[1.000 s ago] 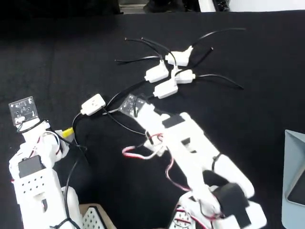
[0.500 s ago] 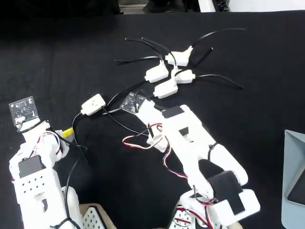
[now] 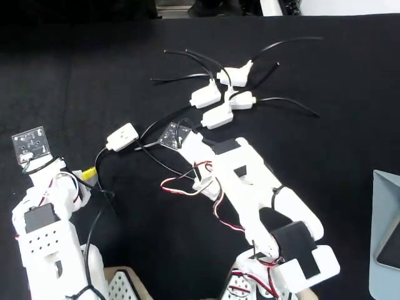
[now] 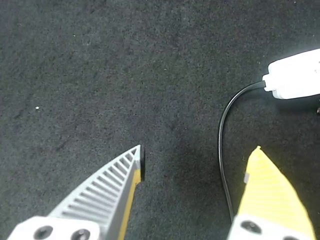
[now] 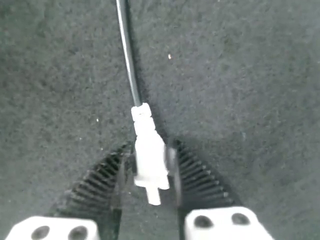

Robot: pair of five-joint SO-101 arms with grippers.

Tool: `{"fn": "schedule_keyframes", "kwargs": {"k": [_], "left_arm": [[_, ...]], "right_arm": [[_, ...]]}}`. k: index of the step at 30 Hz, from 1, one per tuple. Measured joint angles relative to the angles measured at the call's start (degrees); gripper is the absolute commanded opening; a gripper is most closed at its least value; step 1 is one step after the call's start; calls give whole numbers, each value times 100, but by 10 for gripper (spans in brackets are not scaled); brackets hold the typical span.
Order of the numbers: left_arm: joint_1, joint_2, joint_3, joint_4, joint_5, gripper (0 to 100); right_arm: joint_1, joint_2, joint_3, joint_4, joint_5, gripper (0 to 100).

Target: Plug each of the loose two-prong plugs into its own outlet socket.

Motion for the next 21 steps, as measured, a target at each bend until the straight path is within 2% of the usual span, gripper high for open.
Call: {"fn": "schedule_keyframes", "kwargs": {"k": [6, 11, 16, 21], "left_arm": [[0, 0, 0, 0, 0, 324], [0, 0, -35, 0, 0, 324], [378, 0, -343, 0, 431, 324], [958, 0, -633, 0, 536, 324]], "right_arm": [[0, -167, -220, 510, 0, 11], [0, -1213, -651, 1398, -9, 11], [-132, -2497, -835, 1697, -774, 11], [-712, -3516, -835, 1591, -1864, 11]]}}
